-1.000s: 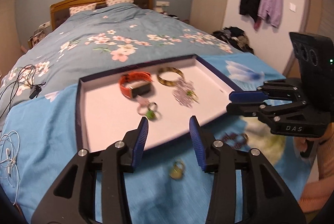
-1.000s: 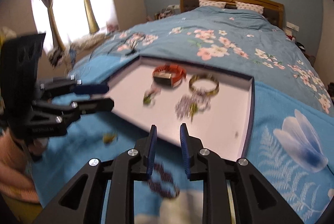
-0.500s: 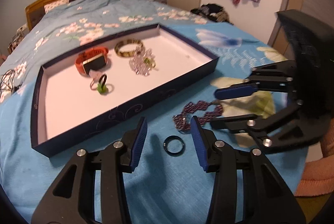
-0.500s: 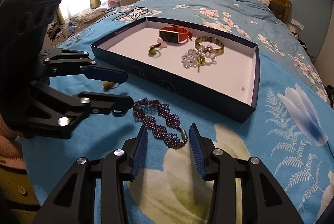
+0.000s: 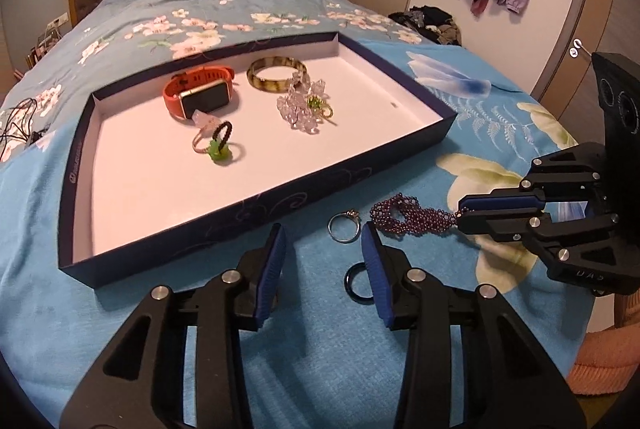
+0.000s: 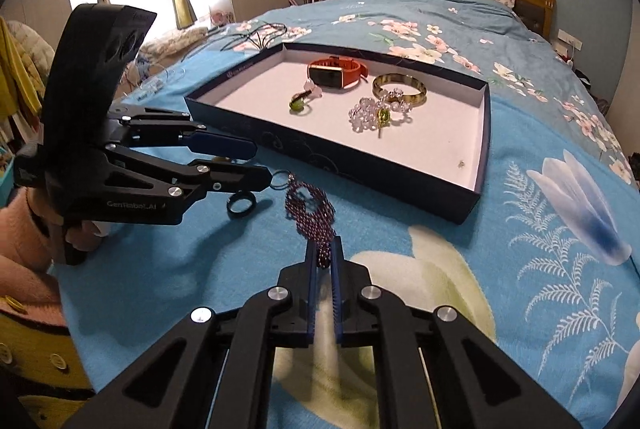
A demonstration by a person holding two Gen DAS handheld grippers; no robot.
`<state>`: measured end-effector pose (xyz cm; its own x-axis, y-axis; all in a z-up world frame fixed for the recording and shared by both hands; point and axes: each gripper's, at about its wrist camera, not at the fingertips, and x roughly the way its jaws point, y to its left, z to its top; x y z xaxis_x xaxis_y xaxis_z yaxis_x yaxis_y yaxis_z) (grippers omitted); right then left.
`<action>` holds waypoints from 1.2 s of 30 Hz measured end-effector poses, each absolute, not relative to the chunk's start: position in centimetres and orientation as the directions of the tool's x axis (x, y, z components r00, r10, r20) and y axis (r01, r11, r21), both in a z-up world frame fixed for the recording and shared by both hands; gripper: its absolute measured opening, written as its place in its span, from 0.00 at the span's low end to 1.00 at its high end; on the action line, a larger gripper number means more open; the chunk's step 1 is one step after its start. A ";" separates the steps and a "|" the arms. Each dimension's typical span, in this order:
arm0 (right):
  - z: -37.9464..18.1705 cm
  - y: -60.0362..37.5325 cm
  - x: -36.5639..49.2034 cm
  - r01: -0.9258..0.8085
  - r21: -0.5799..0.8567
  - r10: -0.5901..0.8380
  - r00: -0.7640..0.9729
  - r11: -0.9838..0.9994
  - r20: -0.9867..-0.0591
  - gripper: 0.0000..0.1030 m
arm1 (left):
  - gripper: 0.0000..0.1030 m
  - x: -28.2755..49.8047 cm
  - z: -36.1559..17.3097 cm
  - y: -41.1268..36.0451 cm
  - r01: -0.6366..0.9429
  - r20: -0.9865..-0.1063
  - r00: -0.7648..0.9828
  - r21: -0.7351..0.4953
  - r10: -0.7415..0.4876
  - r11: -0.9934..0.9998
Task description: Organize jewelry
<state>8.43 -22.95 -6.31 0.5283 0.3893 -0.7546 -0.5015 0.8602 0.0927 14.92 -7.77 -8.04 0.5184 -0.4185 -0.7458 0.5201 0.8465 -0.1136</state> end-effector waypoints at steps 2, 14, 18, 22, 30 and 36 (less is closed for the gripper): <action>-6.2 -23.0 8.4 -0.498 0.096 0.391 0.532 0.862 -0.751 0.05 | 0.38 14.3 -7.6 -7.5 0.531 -0.735 0.527 -0.107 -0.426 0.841; -7.0 -21.8 9.0 -0.497 0.094 0.381 0.516 0.863 -0.767 0.36 | 0.38 11.6 -7.6 -7.5 0.597 -0.732 0.476 -0.137 -0.487 0.790; -7.4 -21.4 9.5 -0.487 0.085 0.361 0.507 0.869 -0.783 0.34 | 0.36 12.2 -8.4 -8.0 0.588 -0.761 0.454 -0.135 -0.464 0.798; -7.4 -21.6 9.6 -0.472 0.085 0.352 0.514 0.878 -0.782 0.15 | 0.35 12.3 -8.6 -8.0 0.584 -0.766 0.449 -0.138 -0.459 0.800; -7.1 -22.0 9.5 -0.460 0.098 0.361 0.529 0.883 -0.768 0.02 | 0.21 12.3 -8.4 -7.8 0.576 -0.768 0.453 -0.136 -0.453 0.806; -6.3 -22.6 9.4 -0.451 0.137 0.395 0.549 0.882 -0.737 0.01 | 0.21 11.9 -8.1 -7.5 0.563 -0.753 0.479 -0.129 -0.450 0.816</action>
